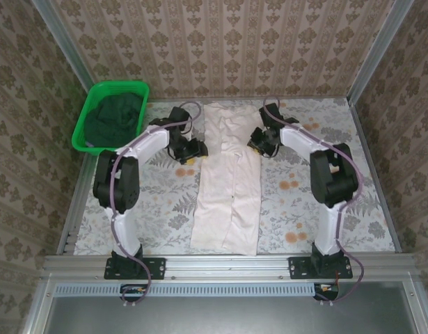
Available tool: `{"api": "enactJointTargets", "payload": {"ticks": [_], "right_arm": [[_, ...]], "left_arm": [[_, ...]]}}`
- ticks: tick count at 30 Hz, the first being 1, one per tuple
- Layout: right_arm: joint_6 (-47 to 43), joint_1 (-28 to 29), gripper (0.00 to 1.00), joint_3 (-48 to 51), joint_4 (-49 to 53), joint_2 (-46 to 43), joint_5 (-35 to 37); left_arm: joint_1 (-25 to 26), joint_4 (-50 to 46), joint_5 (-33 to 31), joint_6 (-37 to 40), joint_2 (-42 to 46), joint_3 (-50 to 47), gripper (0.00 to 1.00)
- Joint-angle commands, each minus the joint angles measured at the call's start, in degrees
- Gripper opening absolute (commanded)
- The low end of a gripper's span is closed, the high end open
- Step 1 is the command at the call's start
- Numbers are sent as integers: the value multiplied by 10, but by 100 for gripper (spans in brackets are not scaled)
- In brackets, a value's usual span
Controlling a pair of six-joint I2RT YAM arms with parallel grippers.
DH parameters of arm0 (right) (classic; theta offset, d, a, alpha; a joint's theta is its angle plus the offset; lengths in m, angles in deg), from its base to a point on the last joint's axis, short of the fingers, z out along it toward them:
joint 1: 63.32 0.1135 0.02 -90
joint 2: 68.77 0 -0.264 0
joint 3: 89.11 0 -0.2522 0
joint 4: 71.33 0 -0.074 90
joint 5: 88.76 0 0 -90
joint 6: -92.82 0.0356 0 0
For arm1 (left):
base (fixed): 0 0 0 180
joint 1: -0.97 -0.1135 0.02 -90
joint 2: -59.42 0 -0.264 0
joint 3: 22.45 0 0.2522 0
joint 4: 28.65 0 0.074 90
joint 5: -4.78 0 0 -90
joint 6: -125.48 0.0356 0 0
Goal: Fold and stack the t-shirts
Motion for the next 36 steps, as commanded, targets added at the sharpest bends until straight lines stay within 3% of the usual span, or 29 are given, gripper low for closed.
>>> {"api": "enactJointTargets", "payload": {"ticks": [1,7,14,19,22,25,30,36], "right_arm": [[-39,-10,20,-94,34,70,9],[-63,-24,20,-265,131,204,17],[-65,-27,24,-474,182,347,-35],[-48,-27,27,-742,273,485,-56],[-36,-27,35,-886,343,535,-50],[-40,-27,45,-935,373,529,-49],[-78,-27,60,-937,425,444,-30],[-171,-35,63,-937,584,345,33]], "left_arm": [[7,34,-2,-51,-53,54,53],[18,38,-2,-92,-168,169,52],[3,11,-23,-136,-248,237,52],[-20,-1,-18,-141,-278,285,52],[-27,-42,-33,-110,-283,333,58],[-34,-48,-28,-94,-269,362,69],[-34,-89,-49,-58,-204,391,85],[-36,-67,-29,-16,-28,193,85]]}}
